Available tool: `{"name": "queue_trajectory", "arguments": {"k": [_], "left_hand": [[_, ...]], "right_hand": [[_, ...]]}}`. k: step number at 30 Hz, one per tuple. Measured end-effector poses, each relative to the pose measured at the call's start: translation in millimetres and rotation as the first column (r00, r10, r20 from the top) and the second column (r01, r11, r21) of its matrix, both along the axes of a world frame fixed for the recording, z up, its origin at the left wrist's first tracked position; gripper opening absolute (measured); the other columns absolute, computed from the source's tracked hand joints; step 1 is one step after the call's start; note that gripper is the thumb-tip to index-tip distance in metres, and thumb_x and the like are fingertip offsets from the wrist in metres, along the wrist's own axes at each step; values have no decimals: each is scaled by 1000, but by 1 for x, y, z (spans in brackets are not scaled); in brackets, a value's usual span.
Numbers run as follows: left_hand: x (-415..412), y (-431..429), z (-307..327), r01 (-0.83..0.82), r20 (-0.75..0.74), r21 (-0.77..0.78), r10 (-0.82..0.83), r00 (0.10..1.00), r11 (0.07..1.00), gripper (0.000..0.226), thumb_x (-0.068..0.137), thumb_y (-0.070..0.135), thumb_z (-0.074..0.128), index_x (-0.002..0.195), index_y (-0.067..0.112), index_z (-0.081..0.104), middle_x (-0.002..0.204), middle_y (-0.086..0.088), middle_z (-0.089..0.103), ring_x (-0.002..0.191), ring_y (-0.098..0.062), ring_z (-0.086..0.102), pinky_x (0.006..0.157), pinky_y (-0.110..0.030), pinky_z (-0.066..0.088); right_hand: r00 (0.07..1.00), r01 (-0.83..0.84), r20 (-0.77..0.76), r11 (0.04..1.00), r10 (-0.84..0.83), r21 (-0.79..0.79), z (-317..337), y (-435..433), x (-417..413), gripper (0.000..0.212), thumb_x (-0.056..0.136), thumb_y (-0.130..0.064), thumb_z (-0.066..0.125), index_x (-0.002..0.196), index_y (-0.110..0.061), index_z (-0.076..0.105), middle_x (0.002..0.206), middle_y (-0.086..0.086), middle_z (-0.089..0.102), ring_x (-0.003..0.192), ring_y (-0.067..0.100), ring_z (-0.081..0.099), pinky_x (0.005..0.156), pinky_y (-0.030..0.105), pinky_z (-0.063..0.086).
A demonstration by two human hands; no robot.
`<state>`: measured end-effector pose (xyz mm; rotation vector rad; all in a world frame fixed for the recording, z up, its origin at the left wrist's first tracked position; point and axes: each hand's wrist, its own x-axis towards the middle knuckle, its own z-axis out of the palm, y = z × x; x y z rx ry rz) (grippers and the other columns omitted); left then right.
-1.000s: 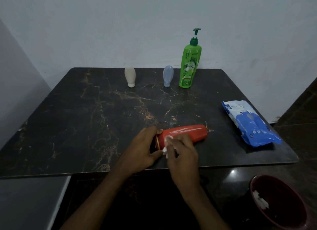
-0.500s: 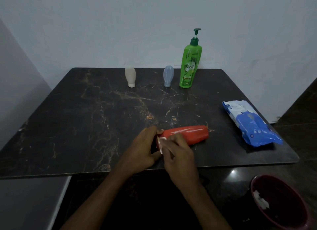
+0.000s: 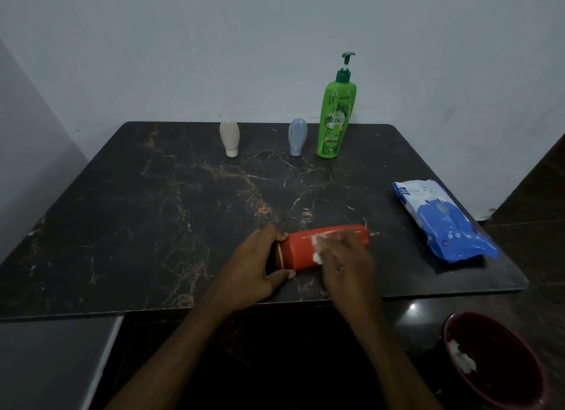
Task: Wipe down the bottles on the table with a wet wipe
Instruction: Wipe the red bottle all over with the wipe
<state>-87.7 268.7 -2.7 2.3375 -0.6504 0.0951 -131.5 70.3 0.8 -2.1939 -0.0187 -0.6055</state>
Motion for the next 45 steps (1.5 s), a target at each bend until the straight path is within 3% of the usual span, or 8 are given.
{"name": "queue_trajectory", "arguments": {"k": [7,15,19,23,33,37,41,45], "left_hand": [[-1,-1,0,5,22,14,-5,1000,1000,56,80,42,84,120,36,44,123,15,53,109,8,49,87,-10,39],[0,0,0,20,21,7,-20,1000,1000,55,81,36,81,122,38,44,119,15,54,109,7,50,86,-17,42],[-1,0,0,22,50,16,-23,998,1000,57,80,39,84,120,39,43,120,16,53,109,6,51,87,-11,39],[-1,-1,-2,31,82,22,-32,996,999,57,79,37,84,121,33,46,119,15,54,105,6,51,87,-11,38],[-3,-2,-2,30,97,2,-30,995,1000,49,79,30,84,115,27,49,113,10,55,100,-4,55,84,-35,54],[-5,-2,0,38,109,-10,-37,993,999,54,79,32,85,116,31,46,119,14,52,104,1,54,87,-29,54],[-6,-3,2,50,142,-17,-48,989,999,54,80,29,85,117,31,45,119,16,52,106,1,54,88,-27,53],[-7,-3,2,59,178,-18,-55,982,998,54,80,25,84,117,30,44,119,12,55,105,-1,54,87,-26,52]], "right_hand": [[930,363,-118,920,-347,150,3,-34,9,9,93,-16,65,86,-20,63,91,2,61,70,-6,55,61,9,39],[985,-169,30,986,169,6,3,29,-8,14,96,-11,60,87,-11,70,91,-6,55,76,7,58,70,19,47],[981,189,-91,959,-174,212,7,-18,6,23,93,-19,66,75,-32,57,89,1,63,74,4,62,68,16,47],[908,411,-161,898,-387,155,6,-43,12,4,93,-18,64,95,-14,63,97,9,62,80,13,58,68,24,46],[994,-92,56,996,93,-12,9,34,-8,24,92,-3,58,110,-14,71,98,-9,52,86,-5,54,77,4,40],[993,119,-36,976,-114,184,5,-4,2,17,95,-14,62,98,-29,70,98,-4,60,82,3,61,75,22,52],[922,384,-121,908,-368,169,4,-43,8,16,93,-18,65,105,-9,67,95,1,55,83,14,58,67,18,43],[945,324,-78,938,-317,125,10,-24,9,20,95,-15,61,113,-11,68,100,1,53,79,5,55,77,31,53]]}}
